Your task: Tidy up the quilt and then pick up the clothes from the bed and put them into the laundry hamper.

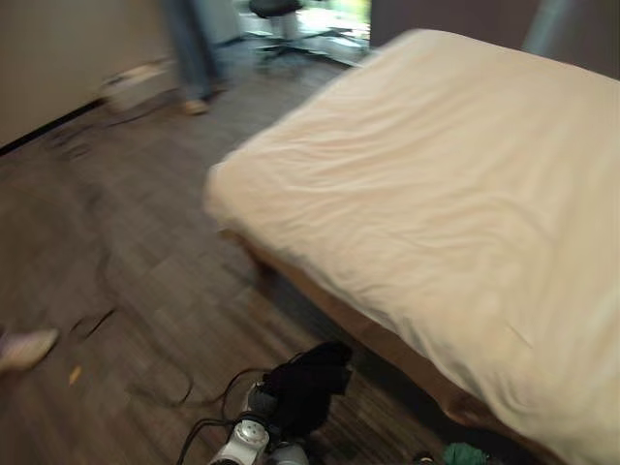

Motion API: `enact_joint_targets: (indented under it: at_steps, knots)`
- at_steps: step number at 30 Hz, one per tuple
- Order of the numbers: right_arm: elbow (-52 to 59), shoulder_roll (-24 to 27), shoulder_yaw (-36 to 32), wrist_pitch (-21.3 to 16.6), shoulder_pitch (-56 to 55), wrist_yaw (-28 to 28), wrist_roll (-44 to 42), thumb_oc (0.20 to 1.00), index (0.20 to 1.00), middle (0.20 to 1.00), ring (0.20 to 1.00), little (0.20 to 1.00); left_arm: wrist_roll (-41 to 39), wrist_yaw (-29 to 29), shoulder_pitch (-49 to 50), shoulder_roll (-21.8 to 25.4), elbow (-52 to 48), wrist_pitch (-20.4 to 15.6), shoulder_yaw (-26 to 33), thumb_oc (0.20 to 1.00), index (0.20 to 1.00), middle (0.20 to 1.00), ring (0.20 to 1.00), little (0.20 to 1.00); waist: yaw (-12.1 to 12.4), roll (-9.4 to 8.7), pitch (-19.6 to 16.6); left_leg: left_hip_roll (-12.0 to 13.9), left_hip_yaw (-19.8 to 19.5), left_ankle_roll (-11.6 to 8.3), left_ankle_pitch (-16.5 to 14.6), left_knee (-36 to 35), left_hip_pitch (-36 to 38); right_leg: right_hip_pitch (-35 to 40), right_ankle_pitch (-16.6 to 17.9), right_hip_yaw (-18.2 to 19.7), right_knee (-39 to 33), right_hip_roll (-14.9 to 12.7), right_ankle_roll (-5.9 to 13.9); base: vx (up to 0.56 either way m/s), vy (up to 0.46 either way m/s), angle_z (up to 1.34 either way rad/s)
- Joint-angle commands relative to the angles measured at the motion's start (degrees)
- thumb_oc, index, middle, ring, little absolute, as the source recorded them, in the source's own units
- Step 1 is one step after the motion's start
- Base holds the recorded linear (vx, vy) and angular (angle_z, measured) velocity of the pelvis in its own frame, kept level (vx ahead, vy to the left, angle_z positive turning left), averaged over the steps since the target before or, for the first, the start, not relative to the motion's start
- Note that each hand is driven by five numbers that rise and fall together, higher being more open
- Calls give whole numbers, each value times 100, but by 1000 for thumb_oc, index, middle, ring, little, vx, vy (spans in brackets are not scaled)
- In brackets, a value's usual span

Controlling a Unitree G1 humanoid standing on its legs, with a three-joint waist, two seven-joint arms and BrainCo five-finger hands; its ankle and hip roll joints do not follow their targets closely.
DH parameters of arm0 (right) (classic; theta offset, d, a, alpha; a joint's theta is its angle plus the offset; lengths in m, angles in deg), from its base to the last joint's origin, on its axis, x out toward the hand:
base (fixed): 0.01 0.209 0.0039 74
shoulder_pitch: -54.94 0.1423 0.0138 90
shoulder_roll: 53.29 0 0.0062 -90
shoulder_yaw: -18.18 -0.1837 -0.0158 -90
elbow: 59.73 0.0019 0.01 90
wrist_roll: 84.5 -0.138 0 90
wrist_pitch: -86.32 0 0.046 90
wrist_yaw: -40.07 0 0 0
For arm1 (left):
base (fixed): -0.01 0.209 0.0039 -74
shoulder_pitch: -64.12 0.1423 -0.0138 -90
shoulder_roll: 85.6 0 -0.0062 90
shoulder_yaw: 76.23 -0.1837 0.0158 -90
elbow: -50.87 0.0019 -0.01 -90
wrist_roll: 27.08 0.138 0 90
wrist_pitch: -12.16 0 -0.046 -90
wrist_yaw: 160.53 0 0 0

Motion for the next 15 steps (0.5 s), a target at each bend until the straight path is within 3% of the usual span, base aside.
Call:
enact_joint_targets:
  at_steps: [1,2,3,4,5,6,7,8,9,10,11,12,13,15]
  knots:
    - [-62,-240,-426,-179,569,-175,-86,200,200,200,200,200,-187,57,-12,517,260,112,115,200,200,200,200,200,200,-35,74,-392,-1004,-12,290,-795,240,-721,-111,800,1746,-855,133,105,249,227]
    - [-60,-241,-429,-177,573,-177,-86,200,200,200,200,200,-189,58,-19,518,260,113,115,200,200,200,200,200,185,-53,74,-429,-1012,11,281,-797,230,-734,-114,791,1783,-902,152,122,308,205]
    - [75,-242,-599,-192,645,-424,-213,200,200,200,200,200,-386,167,-96,524,323,154,216,200,200,200,200,200,16,-52,295,-632,-1271,202,122,-731,232,-1215,183,1451,2737,-1090,207,61,198,160]
    - [76,-241,-600,-190,652,-426,-214,200,200,200,200,200,-387,168,-105,522,326,155,218,200,200,200,200,200,20,-58,290,-638,-1263,209,118,-723,215,-1245,175,1464,2761,-1106,206,85,308,201]
    - [181,-252,-626,-223,749,-680,-426,200,200,200,200,200,-550,216,-269,487,301,151,149,200,200,200,200,200,-207,31,512,-675,-1726,186,158,-806,293,-2135,-604,2928,3078,-189,-6,-3,131,236]
    - [238,-257,-599,-225,740,-794,-417,200,200,200,200,200,-587,238,-362,503,317,136,141,200,200,200,200,200,-225,82,599,-723,-1938,223,240,-849,282,-2300,-707,3295,2802,217,3,-1,128,237]
    - [239,-256,-599,-224,741,-794,-417,200,200,200,200,200,-588,238,-365,502,318,135,142,200,200,200,200,200,-231,85,607,-722,-1945,222,240,-851,289,-2287,-708,3287,2797,218,3,63,-39,193]
    - [280,-202,-550,-229,676,-914,-303,200,200,200,200,200,-539,259,-448,540,423,127,94,200,200,200,200,200,-251,112,655,-828,-2331,246,193,-960,346,-2225,-974,3589,2185,467,-108,135,-81,200]
    - [347,-220,-523,-246,639,-962,-308,200,200,200,200,200,-497,268,-475,559,492,131,54,200,200,200,200,200,-322,100,665,-910,-2534,249,180,-1014,400,-2302,-937,3956,1845,661,-155,133,-81,217]
    - [347,-220,-523,-246,640,-963,-308,200,200,200,200,200,-497,268,-476,559,493,131,54,200,200,200,200,200,-321,108,656,-900,-2534,247,185,-1013,387,-2304,-918,3953,1822,672,-159,143,-86,239]
    - [131,-103,-483,-93,573,-1093,54,200,200,200,200,200,-161,335,-440,669,785,355,149,200,200,200,200,200,-486,59,743,-1138,-2984,287,-14,-855,402,-2275,-753,4911,889,976,-120,95,-50,154]
    - [130,-104,-481,-93,576,-1093,54,200,200,200,200,200,-160,335,-442,669,785,355,151,200,200,200,200,200,-488,60,738,-1135,-2985,286,-13,-846,388,-2278,-738,4910,874,978,-121,116,-35,137]
    - [323,-175,-490,-217,533,-985,-201,200,200,200,200,200,-122,270,-558,630,676,137,-33,200,200,200,200,200,-403,-52,706,-1367,-3189,364,-205,-620,388,-2139,-570,5081,742,875,-101,43,-41,118]
    - [428,-192,-445,-261,563,-982,-272,200,200,200,200,200,-163,268,-480,483,643,118,-99,200,200,200,200,200,-365,-21,603,-1395,-3193,386,-149,-736,437,-2103,-360,5018,676,896,-61,77,-72,102]
